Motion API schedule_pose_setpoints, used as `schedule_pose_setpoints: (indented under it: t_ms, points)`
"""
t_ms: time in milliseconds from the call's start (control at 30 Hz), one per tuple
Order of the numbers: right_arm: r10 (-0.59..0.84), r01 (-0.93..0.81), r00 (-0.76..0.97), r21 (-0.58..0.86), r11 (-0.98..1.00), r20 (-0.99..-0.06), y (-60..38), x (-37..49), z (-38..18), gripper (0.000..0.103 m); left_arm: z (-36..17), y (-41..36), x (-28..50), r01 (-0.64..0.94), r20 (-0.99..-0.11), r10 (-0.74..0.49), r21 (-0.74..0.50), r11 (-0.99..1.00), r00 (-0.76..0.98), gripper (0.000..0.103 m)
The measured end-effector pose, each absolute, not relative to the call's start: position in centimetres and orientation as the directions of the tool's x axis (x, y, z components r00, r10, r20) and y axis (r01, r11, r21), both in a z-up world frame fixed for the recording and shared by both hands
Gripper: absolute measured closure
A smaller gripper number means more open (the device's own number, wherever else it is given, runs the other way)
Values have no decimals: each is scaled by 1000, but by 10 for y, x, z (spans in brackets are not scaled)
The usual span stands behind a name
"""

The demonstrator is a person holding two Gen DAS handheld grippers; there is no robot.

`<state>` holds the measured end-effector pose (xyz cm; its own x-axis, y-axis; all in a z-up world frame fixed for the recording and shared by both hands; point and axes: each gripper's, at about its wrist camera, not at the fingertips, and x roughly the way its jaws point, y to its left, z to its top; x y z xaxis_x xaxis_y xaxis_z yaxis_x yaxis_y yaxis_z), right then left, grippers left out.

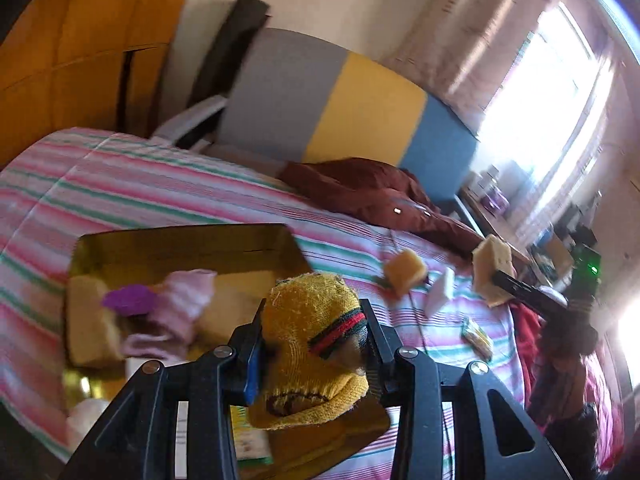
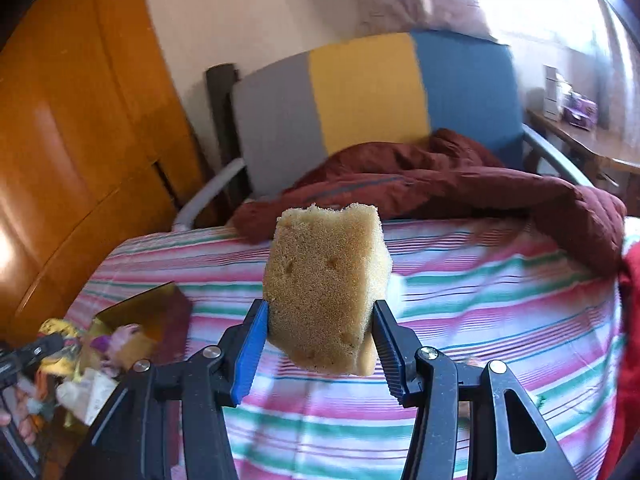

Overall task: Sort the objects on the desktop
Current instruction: 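Carry brown sponge and yellow toy over gold tray with both tools, then open both tools to release toy and sponge into gold tray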

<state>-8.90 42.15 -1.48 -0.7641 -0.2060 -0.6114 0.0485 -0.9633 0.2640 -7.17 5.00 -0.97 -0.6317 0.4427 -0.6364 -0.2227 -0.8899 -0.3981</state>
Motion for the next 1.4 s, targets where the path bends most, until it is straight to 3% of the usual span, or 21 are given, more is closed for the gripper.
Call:
schedule_pose_setpoints:
  t_ms: [467, 1133, 1300, 1333, 1400]
  points:
    - [-418, 283, -642, 308, -908, -643, 273, -83, -25, 50, -27, 0, -64, -128, -644, 381, -404, -906, -663, 63]
    - [-394, 315, -545, 254, -914, -740, 178, -149, -48, 48, -41, -18, -116, -31, -684, 256, -323, -946, -684, 61]
    - [-379, 310, -541, 241, -920, -751, 172, -162, -52, 41, -47, -16, -123, -13, -701, 246, -320, -947, -669, 40]
    - [-373, 305, -543, 237, -922, -752, 171, -163, -53, 32, -48, -16, -123, -12, -703, 246, -321, -947, -667, 39]
    - [-365, 305, -549, 226, -925, -752, 170, -163, -54, 29, -49, -15, -122, -11, -706, 239, -312, -950, -667, 37]
